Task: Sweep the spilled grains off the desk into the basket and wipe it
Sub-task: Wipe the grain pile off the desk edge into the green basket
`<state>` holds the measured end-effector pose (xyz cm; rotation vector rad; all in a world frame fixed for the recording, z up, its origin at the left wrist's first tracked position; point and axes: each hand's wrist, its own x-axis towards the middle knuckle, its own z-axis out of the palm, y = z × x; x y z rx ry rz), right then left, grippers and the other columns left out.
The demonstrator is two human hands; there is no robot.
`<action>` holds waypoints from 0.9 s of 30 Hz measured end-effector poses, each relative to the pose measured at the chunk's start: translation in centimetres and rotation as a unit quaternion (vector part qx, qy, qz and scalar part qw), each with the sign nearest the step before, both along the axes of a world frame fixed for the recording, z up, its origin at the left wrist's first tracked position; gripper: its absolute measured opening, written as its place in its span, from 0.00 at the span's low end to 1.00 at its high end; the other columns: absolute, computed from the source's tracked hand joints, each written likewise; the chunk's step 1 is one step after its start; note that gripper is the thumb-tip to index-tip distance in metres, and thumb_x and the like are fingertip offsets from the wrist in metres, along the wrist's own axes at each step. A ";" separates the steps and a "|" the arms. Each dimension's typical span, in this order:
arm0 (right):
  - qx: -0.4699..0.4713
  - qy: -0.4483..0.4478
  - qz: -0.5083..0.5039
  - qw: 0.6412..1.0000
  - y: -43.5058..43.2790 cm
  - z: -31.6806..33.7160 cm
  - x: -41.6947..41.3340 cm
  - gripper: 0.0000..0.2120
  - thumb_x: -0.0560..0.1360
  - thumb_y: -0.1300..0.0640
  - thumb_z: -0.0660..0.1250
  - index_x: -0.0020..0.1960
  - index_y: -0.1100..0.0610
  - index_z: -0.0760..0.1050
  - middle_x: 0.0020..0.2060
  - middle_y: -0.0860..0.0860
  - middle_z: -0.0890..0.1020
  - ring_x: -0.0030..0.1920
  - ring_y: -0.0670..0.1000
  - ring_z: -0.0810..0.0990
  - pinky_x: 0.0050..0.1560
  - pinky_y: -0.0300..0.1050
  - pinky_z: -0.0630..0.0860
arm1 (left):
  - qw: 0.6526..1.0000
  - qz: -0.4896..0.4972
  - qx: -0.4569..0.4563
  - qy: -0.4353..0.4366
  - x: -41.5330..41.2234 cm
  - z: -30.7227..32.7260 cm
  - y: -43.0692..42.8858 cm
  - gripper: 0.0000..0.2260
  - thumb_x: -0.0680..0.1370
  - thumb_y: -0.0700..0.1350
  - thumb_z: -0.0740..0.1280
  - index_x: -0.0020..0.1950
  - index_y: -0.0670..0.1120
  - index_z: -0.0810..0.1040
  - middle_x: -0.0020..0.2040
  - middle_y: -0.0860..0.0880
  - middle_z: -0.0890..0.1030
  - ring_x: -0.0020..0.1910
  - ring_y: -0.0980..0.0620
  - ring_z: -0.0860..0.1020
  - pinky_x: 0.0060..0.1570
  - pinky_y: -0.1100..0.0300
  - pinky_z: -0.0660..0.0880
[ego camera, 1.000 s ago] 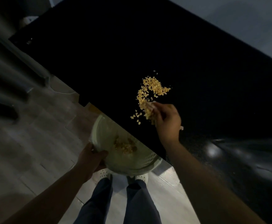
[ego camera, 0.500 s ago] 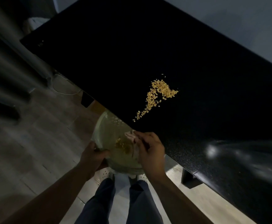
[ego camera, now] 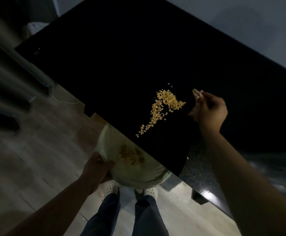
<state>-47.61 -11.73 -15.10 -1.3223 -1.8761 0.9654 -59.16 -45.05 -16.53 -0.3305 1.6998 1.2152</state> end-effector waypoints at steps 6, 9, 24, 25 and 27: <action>0.009 -0.057 0.010 0.998 2.3 -1.9 -2.3 0.14 0.78 0.51 0.62 0.60 0.53 0.79 0.54 0.53 0.79 0.43 0.56 0.82 0.47 0.56 0.80 | 1.000 0.003 -0.002 0.000 -0.2 -0.4 0.1 0.20 0.75 0.32 0.67 0.65 0.41 0.68 0.59 0.40 0.75 0.50 0.39 0.79 0.33 0.53 0.81; 0.017 -0.060 0.060 0.996 1.1 -1.0 -3.2 0.12 0.79 0.57 0.64 0.61 0.58 0.78 0.55 0.55 0.78 0.50 0.54 0.79 0.53 0.53 0.78 | 1.000 -0.005 -0.003 0.002 -0.4 -0.6 0.1 0.20 0.75 0.32 0.66 0.64 0.42 0.68 0.60 0.39 0.74 0.51 0.38 0.78 0.34 0.53 0.81; 0.014 -0.015 0.260 0.966 -17.7 -1.3 -1.6 0.11 0.77 0.59 0.66 0.58 0.55 0.81 0.44 0.50 0.77 0.46 0.51 0.75 0.44 0.50 0.75 | 1.000 -0.017 0.015 -0.012 -0.7 1.2 -1.3 0.19 0.76 0.33 0.65 0.65 0.45 0.68 0.57 0.42 0.76 0.48 0.43 0.79 0.31 0.57 0.80; 0.004 -0.016 0.263 0.965 -18.5 -1.2 -1.5 0.11 0.77 0.60 0.66 0.57 0.55 0.81 0.44 0.50 0.76 0.46 0.50 0.75 0.45 0.50 0.75 | 1.000 -0.025 0.016 -0.011 -0.7 1.2 -1.6 0.19 0.76 0.33 0.66 0.65 0.44 0.68 0.58 0.42 0.75 0.49 0.43 0.79 0.32 0.57 0.80; -0.013 -0.026 0.272 0.962 -20.0 -1.1 -1.1 0.11 0.76 0.60 0.67 0.57 0.55 0.81 0.44 0.49 0.77 0.47 0.50 0.75 0.46 0.49 0.76 | 0.999 -0.035 0.018 -0.010 -0.8 1.2 -2.1 0.21 0.75 0.33 0.67 0.66 0.44 0.68 0.59 0.41 0.75 0.51 0.42 0.78 0.34 0.55 0.81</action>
